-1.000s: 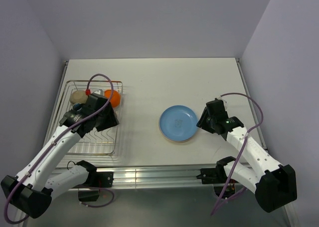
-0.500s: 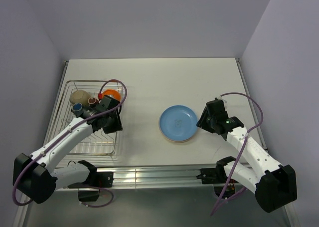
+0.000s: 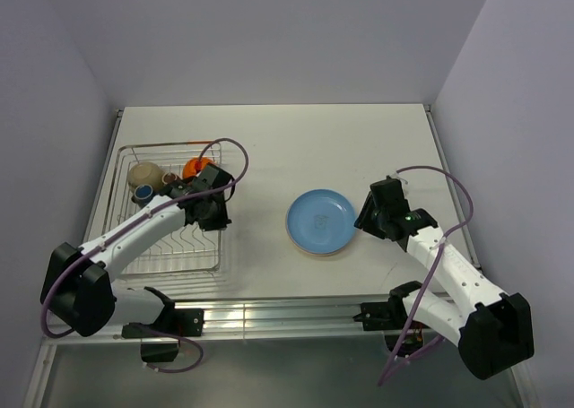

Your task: Load the mixed dishes into the dish rack

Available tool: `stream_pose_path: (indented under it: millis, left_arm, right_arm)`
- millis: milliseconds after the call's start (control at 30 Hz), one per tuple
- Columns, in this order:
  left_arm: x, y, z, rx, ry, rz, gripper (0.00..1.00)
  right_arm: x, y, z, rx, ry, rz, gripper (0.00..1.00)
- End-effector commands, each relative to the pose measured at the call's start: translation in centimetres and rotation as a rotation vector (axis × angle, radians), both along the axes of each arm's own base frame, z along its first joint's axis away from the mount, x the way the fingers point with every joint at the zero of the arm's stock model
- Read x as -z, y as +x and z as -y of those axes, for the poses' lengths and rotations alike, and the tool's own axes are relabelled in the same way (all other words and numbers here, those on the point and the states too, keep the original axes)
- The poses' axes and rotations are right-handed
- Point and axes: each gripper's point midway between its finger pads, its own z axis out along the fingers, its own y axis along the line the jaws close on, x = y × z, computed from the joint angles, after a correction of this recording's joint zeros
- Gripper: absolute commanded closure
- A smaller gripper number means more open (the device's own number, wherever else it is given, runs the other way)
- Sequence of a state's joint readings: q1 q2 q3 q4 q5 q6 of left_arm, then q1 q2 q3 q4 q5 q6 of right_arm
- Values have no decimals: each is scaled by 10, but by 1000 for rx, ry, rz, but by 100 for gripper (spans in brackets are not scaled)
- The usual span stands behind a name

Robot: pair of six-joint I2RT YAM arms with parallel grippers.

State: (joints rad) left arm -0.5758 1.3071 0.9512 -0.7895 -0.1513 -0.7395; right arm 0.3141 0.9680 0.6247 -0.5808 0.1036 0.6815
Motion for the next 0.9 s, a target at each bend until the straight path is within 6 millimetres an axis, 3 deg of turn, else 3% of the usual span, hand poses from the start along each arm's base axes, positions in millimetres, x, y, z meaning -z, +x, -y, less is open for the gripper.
stream_pose_path:
  millis: [0, 100, 133, 200, 233, 333, 500, 700, 867]
  left_arm:
    - [-10, 14, 10, -52, -32, 30, 100]
    - [-12, 15, 11, -57, -27, 36, 86]
    - [-14, 15, 10, -62, -30, 43, 72]
    - [-17, 15, 9, -68, -30, 55, 62]
    - [-20, 13, 7, -71, -34, 60, 50]
    - [-28, 10, 2, -87, -31, 77, 34]
    - [-50, 4, -1, -100, -62, 117, 28]
    - [-91, -1, 6, -81, -133, 188, 27]
    - [-110, -6, 11, -72, -157, 217, 27]
  right_arm:
    - [-5, 14, 5, 18, -30, 43, 54]
    - [-3, 15, 5, 13, -32, 42, 54]
    - [-2, 17, 4, 12, -34, 37, 54]
    - [0, 18, 3, 1, -35, 32, 55]
    - [1, 20, 1, -2, -35, 27, 55]
    - [3, 23, -1, -13, -33, 16, 57]
    - [5, 27, -6, -28, -32, 7, 66]
    - [7, 31, -13, -41, -29, 1, 69]
    - [2, 33, -19, -54, -35, 12, 69]
